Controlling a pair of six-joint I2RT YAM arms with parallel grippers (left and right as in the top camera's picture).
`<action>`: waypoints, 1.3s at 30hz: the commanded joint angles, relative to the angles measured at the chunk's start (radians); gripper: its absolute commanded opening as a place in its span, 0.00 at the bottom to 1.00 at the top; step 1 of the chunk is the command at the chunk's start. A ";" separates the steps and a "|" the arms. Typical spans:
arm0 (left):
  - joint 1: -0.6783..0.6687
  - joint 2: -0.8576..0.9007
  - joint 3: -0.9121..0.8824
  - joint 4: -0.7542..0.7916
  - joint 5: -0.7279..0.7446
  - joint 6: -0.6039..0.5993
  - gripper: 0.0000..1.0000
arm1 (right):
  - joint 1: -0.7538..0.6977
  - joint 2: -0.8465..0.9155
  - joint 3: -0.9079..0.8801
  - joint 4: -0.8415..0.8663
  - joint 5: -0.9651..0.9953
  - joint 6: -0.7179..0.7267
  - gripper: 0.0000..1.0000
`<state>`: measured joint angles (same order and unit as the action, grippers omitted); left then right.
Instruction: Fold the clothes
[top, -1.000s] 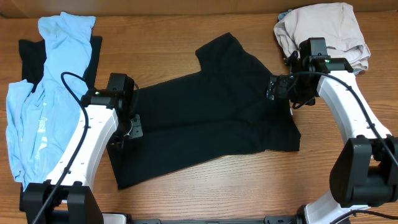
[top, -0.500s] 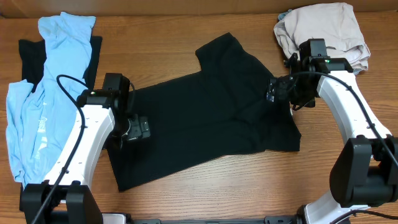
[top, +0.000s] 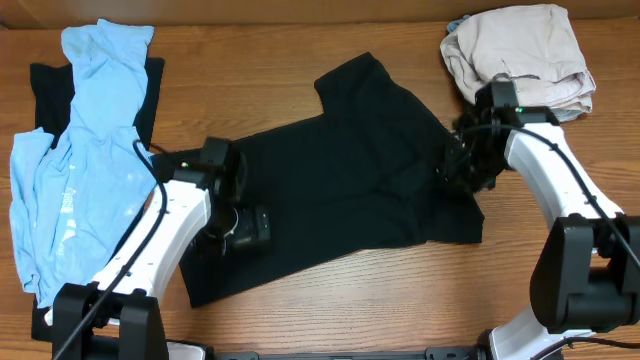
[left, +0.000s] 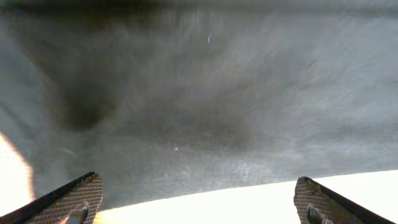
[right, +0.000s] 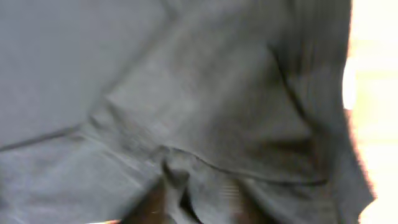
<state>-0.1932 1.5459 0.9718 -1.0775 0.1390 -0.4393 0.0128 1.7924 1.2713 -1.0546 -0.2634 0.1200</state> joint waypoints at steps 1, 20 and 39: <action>-0.024 0.005 -0.091 0.057 0.063 -0.040 1.00 | 0.000 -0.014 -0.069 0.035 -0.012 0.035 0.13; -0.002 0.005 -0.095 0.205 -0.100 -0.032 1.00 | -0.137 -0.014 -0.397 0.193 0.290 0.581 0.20; 0.262 0.005 -0.069 0.421 -0.150 0.068 1.00 | -0.352 -0.066 -0.401 -0.022 0.200 0.658 0.12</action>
<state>0.0345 1.5478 0.8783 -0.6895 0.0074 -0.4316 -0.3443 1.7275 0.9066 -1.0756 -0.1043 0.7673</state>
